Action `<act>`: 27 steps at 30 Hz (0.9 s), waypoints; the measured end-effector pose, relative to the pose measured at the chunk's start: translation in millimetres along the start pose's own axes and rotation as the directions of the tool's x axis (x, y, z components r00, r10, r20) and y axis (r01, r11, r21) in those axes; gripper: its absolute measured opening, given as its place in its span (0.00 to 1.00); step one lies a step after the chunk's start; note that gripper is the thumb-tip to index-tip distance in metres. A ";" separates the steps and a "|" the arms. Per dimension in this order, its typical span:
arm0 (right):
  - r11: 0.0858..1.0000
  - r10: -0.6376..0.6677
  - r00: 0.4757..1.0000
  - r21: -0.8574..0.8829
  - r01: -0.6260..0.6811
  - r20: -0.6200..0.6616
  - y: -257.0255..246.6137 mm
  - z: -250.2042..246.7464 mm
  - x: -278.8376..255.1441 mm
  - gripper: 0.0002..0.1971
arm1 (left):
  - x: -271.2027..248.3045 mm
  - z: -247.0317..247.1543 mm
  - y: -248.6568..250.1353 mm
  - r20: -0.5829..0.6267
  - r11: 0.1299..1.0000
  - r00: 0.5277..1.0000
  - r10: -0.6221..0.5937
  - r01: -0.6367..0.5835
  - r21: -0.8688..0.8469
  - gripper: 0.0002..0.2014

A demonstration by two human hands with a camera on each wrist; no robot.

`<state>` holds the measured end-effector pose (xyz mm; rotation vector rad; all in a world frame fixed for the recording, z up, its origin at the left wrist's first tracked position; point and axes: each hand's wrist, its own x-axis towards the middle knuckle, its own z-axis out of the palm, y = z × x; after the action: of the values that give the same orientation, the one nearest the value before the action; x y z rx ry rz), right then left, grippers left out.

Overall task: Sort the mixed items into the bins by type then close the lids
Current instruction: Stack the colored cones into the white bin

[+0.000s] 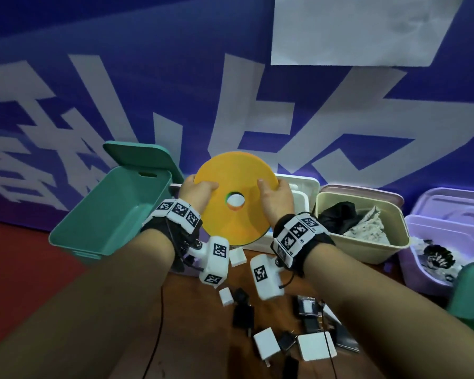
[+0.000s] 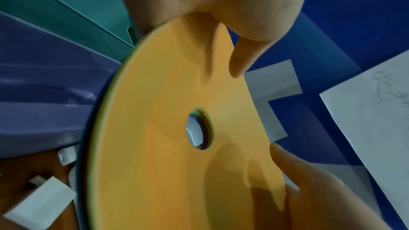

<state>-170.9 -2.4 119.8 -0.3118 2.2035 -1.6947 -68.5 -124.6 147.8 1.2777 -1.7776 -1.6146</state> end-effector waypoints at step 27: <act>0.957 0.291 0.915 -0.090 -0.277 0.280 -26.0 345.4 22.8 0.39 | 231.9 -252.2 -74.6 -0.021 0.937 0.971 -0.239 0.236 0.257 0.31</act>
<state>-55.5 -324.9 62.8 -0.2229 1.9650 -1.3479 45.3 -448.5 76.7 1.6623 -1.9522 -1.5495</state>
